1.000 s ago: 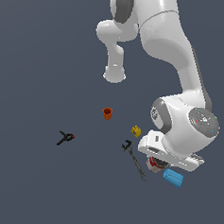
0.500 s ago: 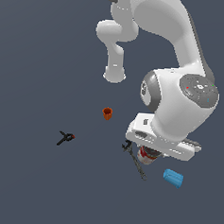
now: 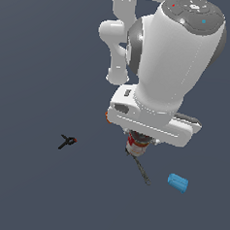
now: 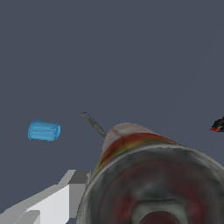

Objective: Pick up a designated object from a clutter of objects.

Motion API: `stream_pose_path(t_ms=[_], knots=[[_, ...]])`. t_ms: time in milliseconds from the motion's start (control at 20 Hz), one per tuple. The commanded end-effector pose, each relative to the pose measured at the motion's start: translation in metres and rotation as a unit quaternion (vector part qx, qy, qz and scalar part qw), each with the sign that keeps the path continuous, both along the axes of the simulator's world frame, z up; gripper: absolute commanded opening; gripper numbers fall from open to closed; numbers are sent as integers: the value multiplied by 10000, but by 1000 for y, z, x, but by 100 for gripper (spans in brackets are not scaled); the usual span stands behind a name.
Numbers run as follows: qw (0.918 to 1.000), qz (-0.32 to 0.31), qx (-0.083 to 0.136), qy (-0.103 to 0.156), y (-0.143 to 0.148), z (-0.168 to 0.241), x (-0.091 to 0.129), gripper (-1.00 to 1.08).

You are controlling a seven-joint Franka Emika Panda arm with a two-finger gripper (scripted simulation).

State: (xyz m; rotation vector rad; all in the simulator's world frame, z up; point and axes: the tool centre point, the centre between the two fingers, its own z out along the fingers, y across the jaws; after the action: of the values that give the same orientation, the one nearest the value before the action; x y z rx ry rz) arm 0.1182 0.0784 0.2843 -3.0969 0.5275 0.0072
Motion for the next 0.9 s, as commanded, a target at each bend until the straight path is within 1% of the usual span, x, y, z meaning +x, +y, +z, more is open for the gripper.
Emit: stream_pose_path(t_ms=[0,450,650,850], knots=[[10000,2,4,-18,-17,27,-2,-100],[10000,4,1,-22,-73,107,-5,-100],[10000,4,-2,-22,-88,129,-4,-100],[10000,4,-4,-22,-97,142,-4,-100]])
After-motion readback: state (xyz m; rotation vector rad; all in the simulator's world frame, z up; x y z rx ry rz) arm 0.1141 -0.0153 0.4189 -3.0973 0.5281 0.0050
